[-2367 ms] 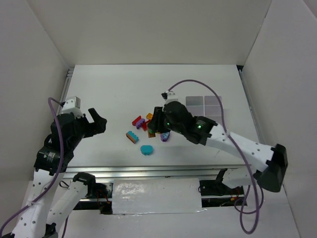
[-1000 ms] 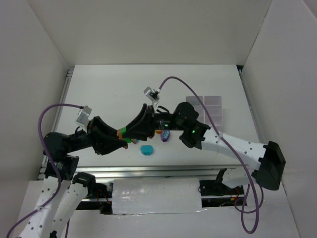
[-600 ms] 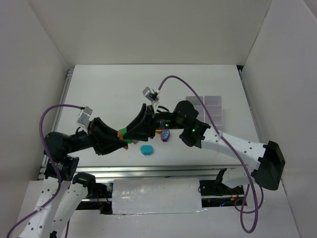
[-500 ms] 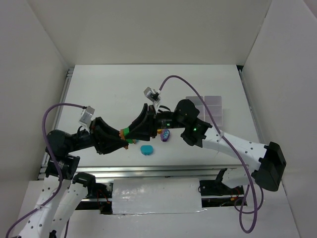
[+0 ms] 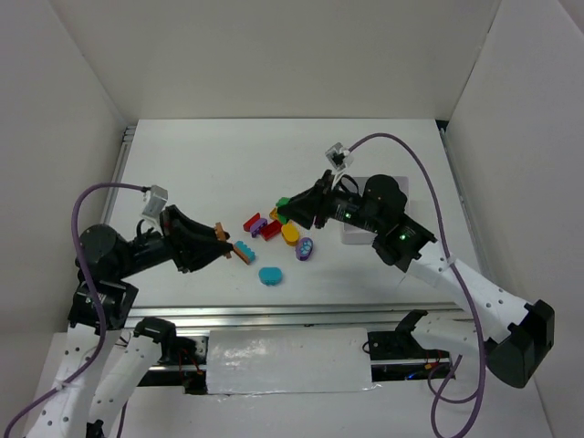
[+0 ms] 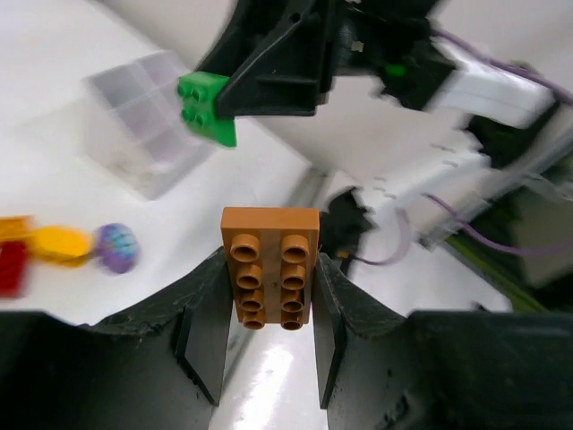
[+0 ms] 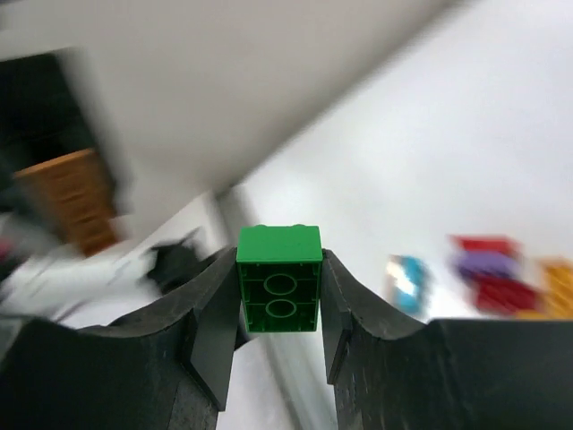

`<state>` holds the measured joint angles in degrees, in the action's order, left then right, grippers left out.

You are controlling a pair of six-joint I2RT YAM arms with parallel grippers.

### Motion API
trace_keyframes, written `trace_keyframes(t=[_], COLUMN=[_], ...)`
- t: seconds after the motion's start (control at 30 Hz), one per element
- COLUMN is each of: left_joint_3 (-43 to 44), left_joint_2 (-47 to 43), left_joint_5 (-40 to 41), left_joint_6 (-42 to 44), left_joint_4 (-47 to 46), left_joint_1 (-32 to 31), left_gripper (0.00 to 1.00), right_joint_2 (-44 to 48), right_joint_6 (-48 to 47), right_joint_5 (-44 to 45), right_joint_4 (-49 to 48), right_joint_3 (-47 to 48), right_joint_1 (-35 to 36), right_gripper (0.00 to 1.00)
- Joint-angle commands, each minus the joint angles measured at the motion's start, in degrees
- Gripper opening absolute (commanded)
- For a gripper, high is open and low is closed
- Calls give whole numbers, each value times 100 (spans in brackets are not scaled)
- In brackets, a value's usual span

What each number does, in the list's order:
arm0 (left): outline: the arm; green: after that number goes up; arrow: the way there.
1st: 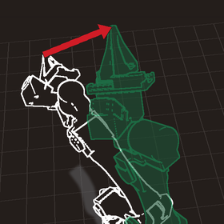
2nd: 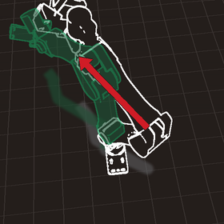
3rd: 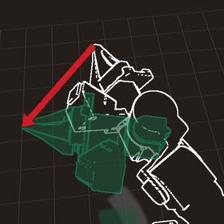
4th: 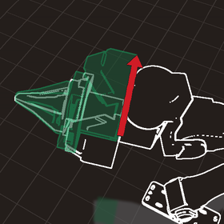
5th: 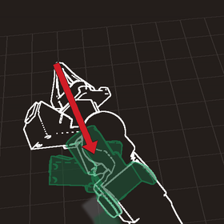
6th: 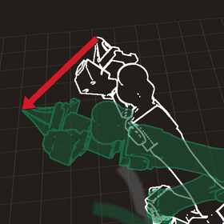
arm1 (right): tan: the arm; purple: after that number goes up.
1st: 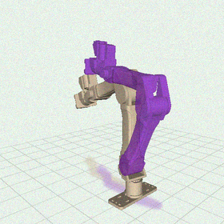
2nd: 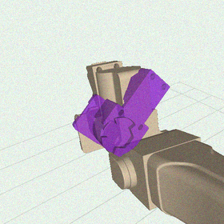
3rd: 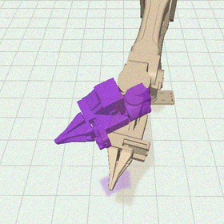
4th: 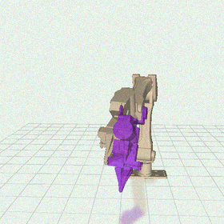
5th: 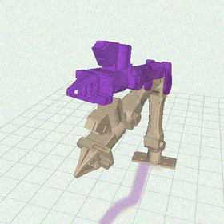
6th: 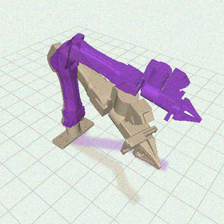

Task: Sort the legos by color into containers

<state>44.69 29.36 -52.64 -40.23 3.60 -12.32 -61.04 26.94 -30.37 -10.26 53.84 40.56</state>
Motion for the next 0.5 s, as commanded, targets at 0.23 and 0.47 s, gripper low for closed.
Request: trace_keyframes(t=[0.23,0.47], left_joint_3=[734,620], left_joint_2=[754,773], left_joint_5=[4816,4746], left_joint_6=[1518,1483], left_joint_4=[2989,2893], left_joint_1=[1,1], left_gripper=[0,0], right_joint_2=[-1015,-1989], right_joint_6=[145,531], right_joint_5=[6500,6632], right_joint_4=[3003,3609], right_joint_3=[1030,1822], right_joint_1=[-1214,-1990], right_gripper=[0,0])
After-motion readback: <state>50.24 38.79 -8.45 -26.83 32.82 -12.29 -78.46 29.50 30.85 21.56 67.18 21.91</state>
